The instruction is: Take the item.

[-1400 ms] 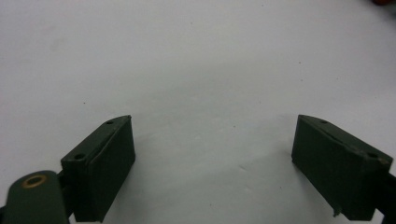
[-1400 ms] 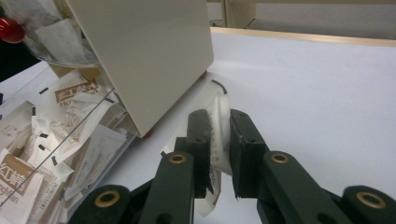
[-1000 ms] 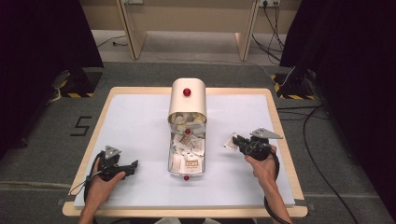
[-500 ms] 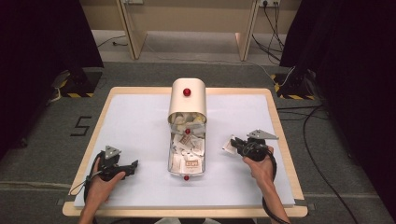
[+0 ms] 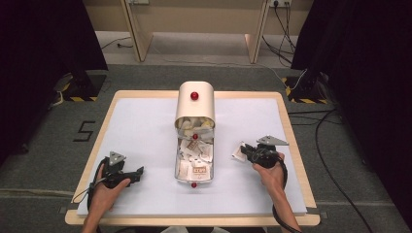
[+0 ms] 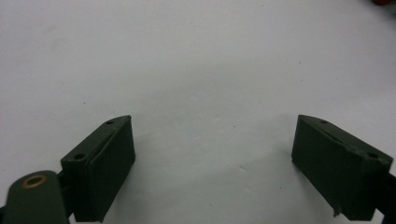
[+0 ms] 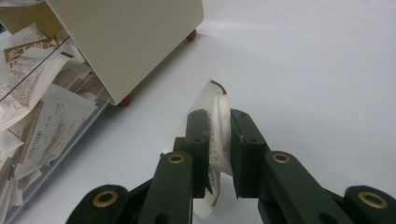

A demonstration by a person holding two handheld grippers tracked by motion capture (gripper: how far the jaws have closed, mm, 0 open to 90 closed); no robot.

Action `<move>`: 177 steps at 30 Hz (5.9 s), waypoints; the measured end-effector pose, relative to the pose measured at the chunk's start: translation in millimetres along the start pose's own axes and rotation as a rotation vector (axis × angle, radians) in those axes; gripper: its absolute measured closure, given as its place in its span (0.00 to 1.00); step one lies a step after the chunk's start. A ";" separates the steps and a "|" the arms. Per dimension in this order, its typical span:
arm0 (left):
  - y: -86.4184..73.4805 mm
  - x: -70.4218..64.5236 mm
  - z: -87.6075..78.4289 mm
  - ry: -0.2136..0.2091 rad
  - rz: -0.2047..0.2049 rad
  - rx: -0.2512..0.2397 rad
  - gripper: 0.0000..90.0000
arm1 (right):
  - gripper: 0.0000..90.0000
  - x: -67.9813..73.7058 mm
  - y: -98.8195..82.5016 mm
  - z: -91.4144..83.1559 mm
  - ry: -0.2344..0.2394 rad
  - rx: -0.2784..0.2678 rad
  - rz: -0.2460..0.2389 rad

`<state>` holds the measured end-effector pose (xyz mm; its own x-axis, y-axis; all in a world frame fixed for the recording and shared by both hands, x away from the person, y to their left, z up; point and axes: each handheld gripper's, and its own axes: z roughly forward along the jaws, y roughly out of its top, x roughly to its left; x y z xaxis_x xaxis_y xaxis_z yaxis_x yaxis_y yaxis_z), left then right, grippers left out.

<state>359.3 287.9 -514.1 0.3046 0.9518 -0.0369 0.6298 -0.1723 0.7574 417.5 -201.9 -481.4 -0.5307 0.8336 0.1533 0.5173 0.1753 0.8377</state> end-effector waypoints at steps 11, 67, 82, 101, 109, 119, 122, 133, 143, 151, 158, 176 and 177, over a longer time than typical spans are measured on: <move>0.0 0.0 0.0 0.000 0.000 0.000 0.14 | 0.87 -2.0 -1.2 1.0 -0.008 0.005 0.009; 0.0 0.1 0.0 -0.001 0.000 0.000 0.14 | 0.32 16.2 10.0 -11.6 -0.049 0.016 0.014; 0.0 0.1 0.0 -0.001 0.000 0.000 0.14 | 0.27 28.2 11.4 -21.7 -0.036 -0.009 0.007; 0.0 0.2 -0.1 -0.001 0.001 0.000 0.14 | 0.28 42.2 5.9 -35.8 -0.006 -0.017 -0.020; 0.0 0.1 -0.1 -0.001 0.000 0.000 0.14 | 0.28 47.3 3.2 -40.3 0.005 -0.020 -0.031; 0.0 0.2 -0.1 -0.001 0.000 0.000 0.14 | 0.28 53.6 -4.8 -44.9 0.009 -0.013 -0.052; 0.0 0.1 -0.1 -0.001 -0.001 0.000 0.14 | 0.28 55.1 -6.4 -45.8 0.008 -0.012 -0.055; 0.0 0.2 -0.1 -0.001 0.000 0.000 0.14 | 0.28 58.1 -17.9 -52.6 0.005 -0.002 -0.067; 0.0 0.2 -0.2 -0.001 0.001 0.003 0.14 | 0.28 54.7 -33.7 -64.3 -0.011 0.011 -0.075; 0.0 0.2 -0.2 -0.001 0.001 0.003 0.14 | 0.28 59.9 -44.3 -65.8 0.014 0.040 -0.083; 0.0 0.1 -0.2 -0.001 0.001 0.003 0.14 | 0.27 62.8 -49.0 -65.5 0.019 0.067 -0.091; 0.0 0.1 -0.2 -0.001 0.002 0.003 0.14 | 0.27 66.5 -64.7 -62.7 0.020 0.169 -0.131; 0.0 0.1 -0.2 -0.001 0.001 0.002 0.14 | 0.27 66.2 -66.3 -61.6 0.023 0.182 -0.133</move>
<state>359.2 288.0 -513.9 0.3064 0.9512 -0.0367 0.6312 -0.1741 0.7558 306.7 -190.6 -494.5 -0.6162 0.7852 0.0611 0.5531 0.3762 0.7433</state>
